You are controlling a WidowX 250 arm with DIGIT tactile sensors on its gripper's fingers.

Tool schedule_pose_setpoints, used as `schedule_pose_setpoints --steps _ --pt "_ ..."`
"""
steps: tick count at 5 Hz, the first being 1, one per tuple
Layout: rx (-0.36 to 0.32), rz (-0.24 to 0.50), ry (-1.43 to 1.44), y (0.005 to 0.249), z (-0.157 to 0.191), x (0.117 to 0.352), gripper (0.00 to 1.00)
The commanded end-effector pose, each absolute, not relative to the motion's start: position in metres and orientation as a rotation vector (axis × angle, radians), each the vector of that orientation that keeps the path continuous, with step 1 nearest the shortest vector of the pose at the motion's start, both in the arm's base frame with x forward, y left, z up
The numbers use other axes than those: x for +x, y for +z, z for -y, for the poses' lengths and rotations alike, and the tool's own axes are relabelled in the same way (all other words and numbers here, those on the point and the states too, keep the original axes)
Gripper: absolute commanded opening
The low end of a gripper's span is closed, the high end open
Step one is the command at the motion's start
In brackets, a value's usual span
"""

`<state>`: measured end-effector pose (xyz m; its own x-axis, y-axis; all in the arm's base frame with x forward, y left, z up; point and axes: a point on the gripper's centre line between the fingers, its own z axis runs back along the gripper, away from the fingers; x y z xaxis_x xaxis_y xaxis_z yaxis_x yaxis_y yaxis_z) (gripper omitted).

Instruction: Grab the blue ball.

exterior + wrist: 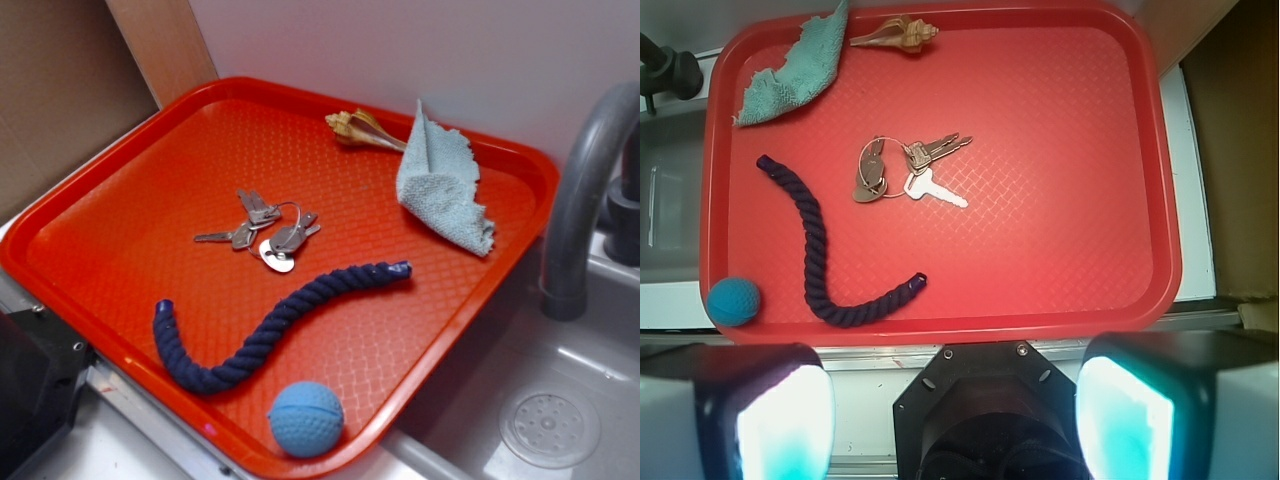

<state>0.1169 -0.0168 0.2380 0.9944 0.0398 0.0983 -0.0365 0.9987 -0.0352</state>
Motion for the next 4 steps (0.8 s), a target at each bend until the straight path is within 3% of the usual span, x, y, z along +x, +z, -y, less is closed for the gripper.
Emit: schedule_pose_setpoints --steps 1,2,3,4 --pt "-0.033 0.099 0.038 0.238 0.017 0.117 1.00" --pt "-0.073 0.126 -0.211 0.218 0.067 0.130 1.00" --pt "-0.050 0.143 -0.464 0.184 0.118 0.134 1.00" --pt "-0.179 0.170 -0.701 0.146 0.140 0.119 1.00"
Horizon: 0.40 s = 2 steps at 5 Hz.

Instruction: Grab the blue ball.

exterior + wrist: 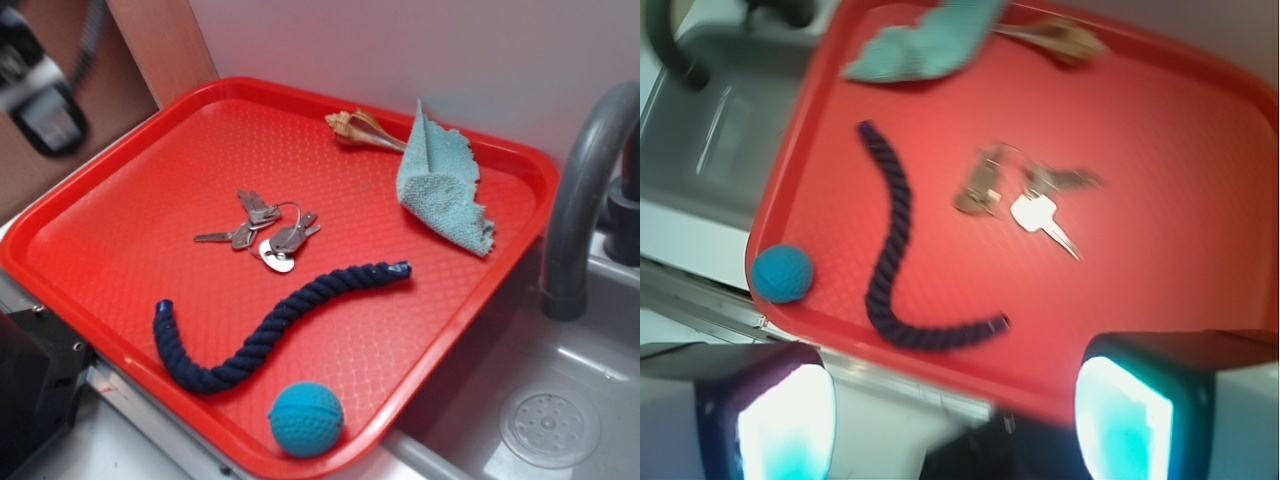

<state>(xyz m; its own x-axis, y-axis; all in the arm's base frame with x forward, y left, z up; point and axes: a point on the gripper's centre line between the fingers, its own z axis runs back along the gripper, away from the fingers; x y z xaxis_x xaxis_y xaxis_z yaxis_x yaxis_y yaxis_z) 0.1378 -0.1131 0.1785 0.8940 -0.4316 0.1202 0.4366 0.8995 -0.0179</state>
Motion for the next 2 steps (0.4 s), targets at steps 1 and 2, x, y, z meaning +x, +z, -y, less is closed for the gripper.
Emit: schedule_pose_setpoints --steps 1,2 --pt "-0.276 0.154 -0.841 0.108 0.150 0.110 1.00" --pt "-0.295 0.147 -0.884 0.085 0.160 0.100 1.00"
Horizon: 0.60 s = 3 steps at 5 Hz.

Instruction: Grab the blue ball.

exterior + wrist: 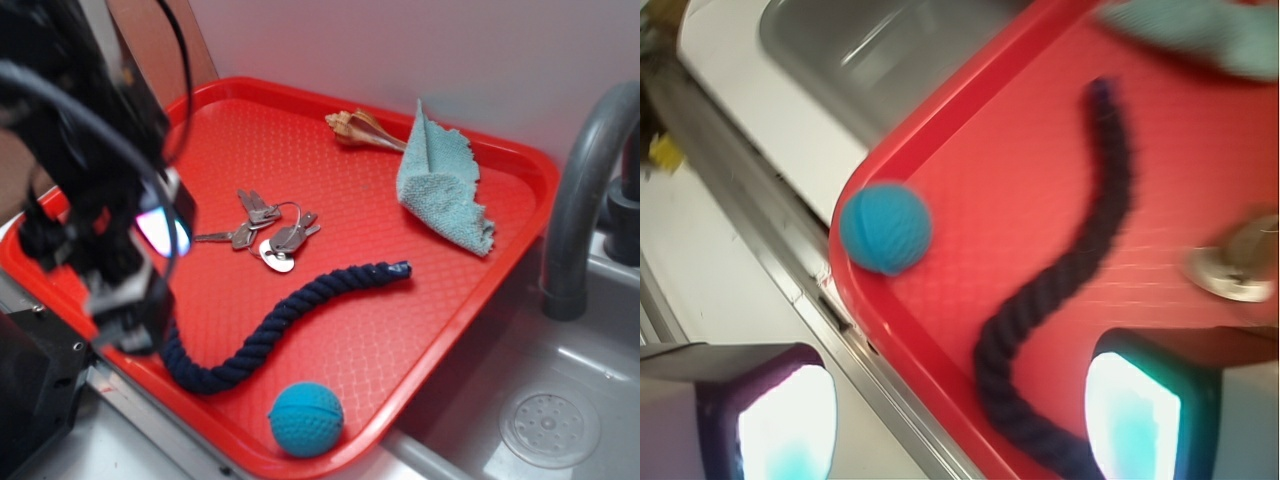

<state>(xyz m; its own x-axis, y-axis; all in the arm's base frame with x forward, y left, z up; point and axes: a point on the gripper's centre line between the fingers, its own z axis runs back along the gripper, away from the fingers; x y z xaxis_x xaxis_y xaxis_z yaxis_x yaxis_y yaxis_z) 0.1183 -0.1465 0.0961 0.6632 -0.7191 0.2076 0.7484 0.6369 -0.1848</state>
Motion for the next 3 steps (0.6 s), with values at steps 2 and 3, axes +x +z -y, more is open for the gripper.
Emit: schedule_pose_setpoints --steps 2,3 --pt "-0.334 0.197 -0.885 0.059 0.196 0.109 1.00" --pt "-0.344 0.187 -0.913 0.047 0.216 0.113 1.00"
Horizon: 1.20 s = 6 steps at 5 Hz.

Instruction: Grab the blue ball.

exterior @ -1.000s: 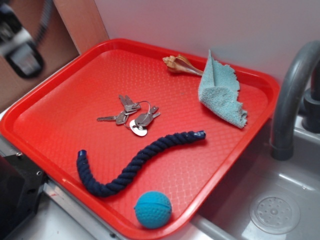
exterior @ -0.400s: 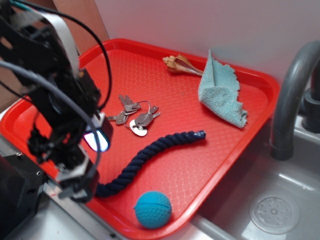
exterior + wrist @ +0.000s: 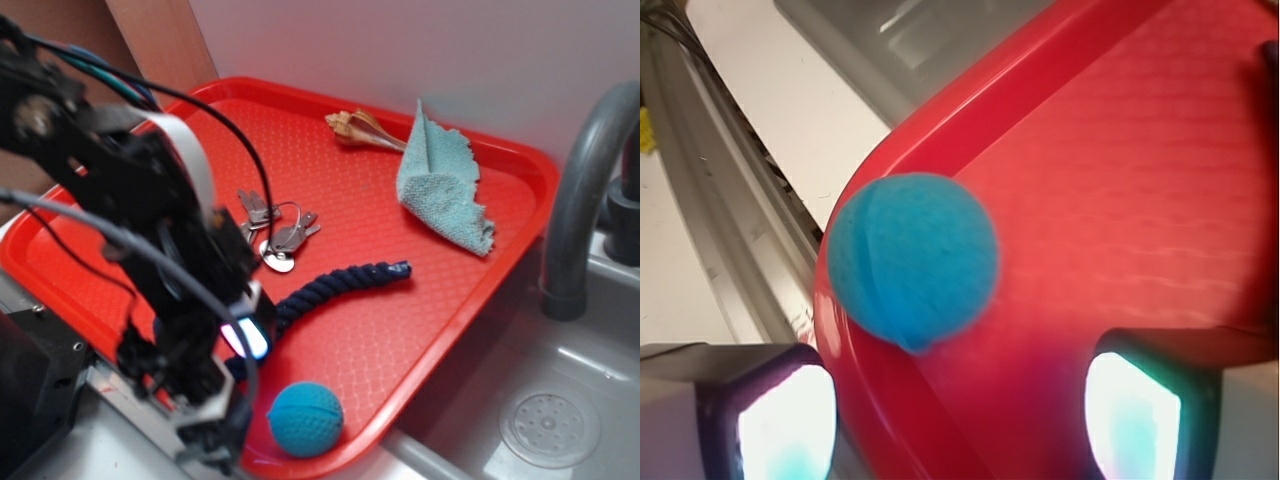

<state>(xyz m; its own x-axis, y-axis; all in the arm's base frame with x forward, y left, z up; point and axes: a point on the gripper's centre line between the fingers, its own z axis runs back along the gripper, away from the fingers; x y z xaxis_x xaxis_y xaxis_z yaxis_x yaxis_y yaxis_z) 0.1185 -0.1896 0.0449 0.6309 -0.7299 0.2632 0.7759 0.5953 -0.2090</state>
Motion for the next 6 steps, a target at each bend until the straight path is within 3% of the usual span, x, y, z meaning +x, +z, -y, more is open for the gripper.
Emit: schedule_pose_setpoints --steps 1,2,3,4,5,6 --pt "-0.335 0.179 -0.946 0.040 0.228 0.112 1.00" --pt "-0.350 0.219 -0.922 0.050 0.228 0.117 0.00" --pt "-0.350 0.205 -0.924 0.063 0.216 0.122 0.00" --pt "-0.283 0.194 -0.911 0.081 0.198 0.128 0.00" --pt "-0.178 0.181 -0.712 0.124 0.151 0.143 0.00" --pt "-0.156 0.205 -0.463 0.173 0.100 0.157 0.00"
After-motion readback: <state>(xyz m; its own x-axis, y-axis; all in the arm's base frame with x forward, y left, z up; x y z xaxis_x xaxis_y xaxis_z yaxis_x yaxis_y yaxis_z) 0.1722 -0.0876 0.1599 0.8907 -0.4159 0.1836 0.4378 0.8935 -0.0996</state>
